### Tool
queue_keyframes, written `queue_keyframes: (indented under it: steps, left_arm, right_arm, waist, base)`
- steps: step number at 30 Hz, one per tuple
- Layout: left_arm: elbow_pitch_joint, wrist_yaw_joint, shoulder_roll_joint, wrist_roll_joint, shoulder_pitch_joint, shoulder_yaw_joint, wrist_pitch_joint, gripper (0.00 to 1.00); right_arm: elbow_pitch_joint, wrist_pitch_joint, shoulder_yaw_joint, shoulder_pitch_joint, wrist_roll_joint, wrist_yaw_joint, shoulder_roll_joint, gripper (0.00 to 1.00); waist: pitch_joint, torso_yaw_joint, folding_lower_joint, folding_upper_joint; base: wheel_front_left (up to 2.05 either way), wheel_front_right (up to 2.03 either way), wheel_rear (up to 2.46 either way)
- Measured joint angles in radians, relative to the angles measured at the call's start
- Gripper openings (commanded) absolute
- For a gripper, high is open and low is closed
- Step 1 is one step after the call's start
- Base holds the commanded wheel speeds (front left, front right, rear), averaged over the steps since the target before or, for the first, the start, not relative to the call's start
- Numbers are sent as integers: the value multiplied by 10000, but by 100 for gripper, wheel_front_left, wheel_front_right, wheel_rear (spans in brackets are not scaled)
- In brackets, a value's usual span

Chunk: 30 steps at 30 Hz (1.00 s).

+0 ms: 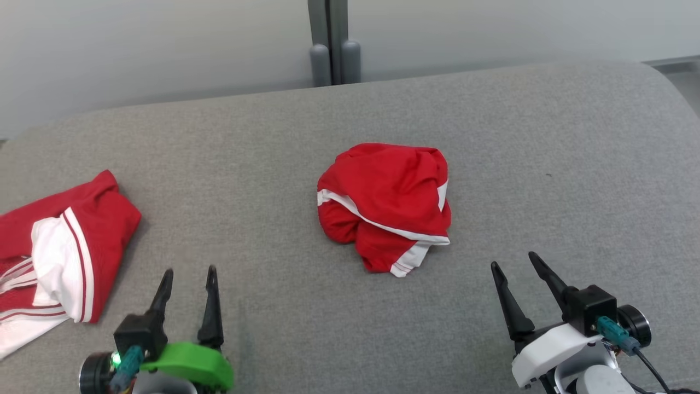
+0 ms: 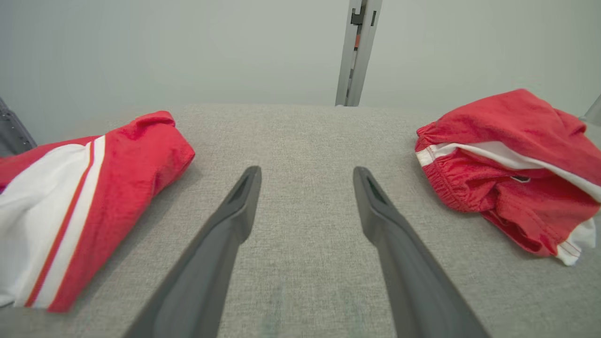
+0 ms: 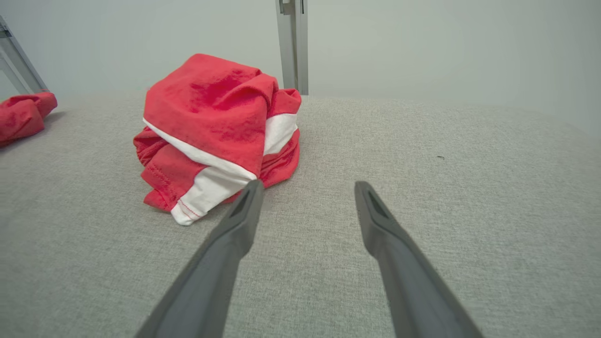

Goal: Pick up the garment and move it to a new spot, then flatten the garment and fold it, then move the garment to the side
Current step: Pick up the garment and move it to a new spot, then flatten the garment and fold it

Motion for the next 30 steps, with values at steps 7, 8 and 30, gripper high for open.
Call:
queue_keyframes:
  steps: [7,8,30]
  left_arm:
    - [-219,-190,-232,219,1336,600,-2,100]
    - [-217,-221,-253,219,1387,623,-2,100]
    - [-230,-431,-320,-54,78,-276,0,100]
  right_arm:
    - [105,0,42,344,56,2,0,100]
    - [117,0,36,372,61,0,0,100]
    - [1756,-13,1467,-1306,941,0,0,100]
  waist:
    - [-449,321,0,0]
    - [-474,348,0,0]
    - [955,1152,0,0]
  base:
    - [0,0,0]
    - [0,0,0]
    - [0,0,0]
